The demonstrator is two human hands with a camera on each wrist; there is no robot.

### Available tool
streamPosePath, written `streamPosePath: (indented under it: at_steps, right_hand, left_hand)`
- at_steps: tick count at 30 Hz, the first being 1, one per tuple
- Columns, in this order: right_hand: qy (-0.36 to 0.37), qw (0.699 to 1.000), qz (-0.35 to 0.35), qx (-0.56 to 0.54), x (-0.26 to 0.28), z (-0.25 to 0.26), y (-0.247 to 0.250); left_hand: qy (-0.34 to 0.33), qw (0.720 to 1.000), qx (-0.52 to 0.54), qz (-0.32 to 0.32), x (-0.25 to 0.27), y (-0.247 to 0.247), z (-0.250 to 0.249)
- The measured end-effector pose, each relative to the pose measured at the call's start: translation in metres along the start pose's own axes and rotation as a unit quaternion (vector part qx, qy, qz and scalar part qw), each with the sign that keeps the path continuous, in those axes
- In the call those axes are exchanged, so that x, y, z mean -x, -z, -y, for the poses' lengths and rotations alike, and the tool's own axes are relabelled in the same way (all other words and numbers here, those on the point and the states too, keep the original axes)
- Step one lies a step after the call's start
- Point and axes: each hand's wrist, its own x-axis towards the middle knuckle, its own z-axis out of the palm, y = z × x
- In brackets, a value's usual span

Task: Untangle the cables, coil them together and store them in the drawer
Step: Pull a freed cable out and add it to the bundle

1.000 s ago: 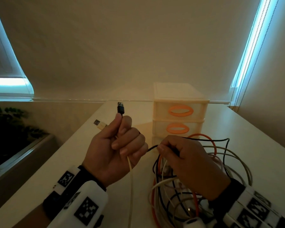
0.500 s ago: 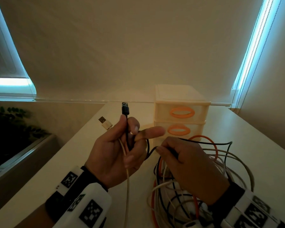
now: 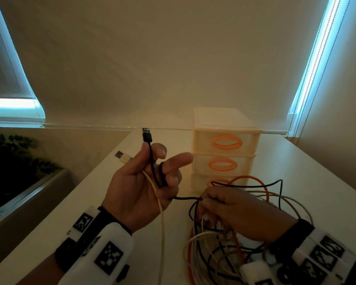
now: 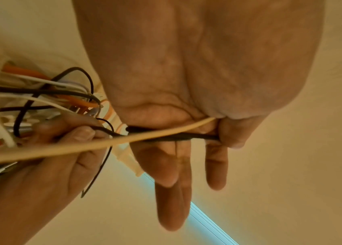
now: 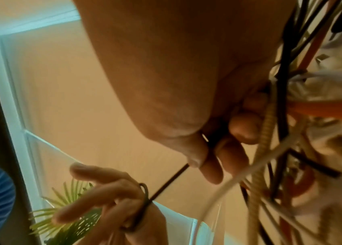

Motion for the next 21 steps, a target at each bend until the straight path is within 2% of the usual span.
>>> streamPosePath:
  at_steps: [3,6,9,12,15,18,21]
  right_hand:
    - [-0.005,0.997,-0.071,0.015,-0.002,0.000,0.006]
    - [0.015,0.981,-0.176,0.084,-0.007,0.006,0.000]
    - [0.055,0.965,-0.237,0.097,-0.013,0.015,-0.008]
    - [0.116,0.960,-0.256,0.008,-0.015,0.018,-0.008]
    - [0.127,0.956,-0.258,-0.054,-0.011,0.023,-0.004]
    - [0.140,0.956,-0.251,-0.059,-0.008,0.028,-0.002]
    - [0.167,0.950,-0.263,-0.007,-0.006,0.031,-0.005]
  left_hand:
    - [0.016,1.000,0.014,0.005,0.000,-0.002,0.001]
    - [0.036,0.999,0.010,0.027,0.001,-0.003,-0.001]
    - [0.071,0.997,-0.020,0.032,0.000,-0.007,0.000]
    - [0.112,0.988,-0.105,0.009,0.000,-0.006,0.005]
    - [0.133,0.983,-0.125,-0.015,0.000,-0.005,0.001]
    - [0.136,0.979,-0.149,-0.042,-0.001,-0.005,-0.003]
    - [0.130,0.971,-0.198,-0.038,0.001,-0.007,0.002]
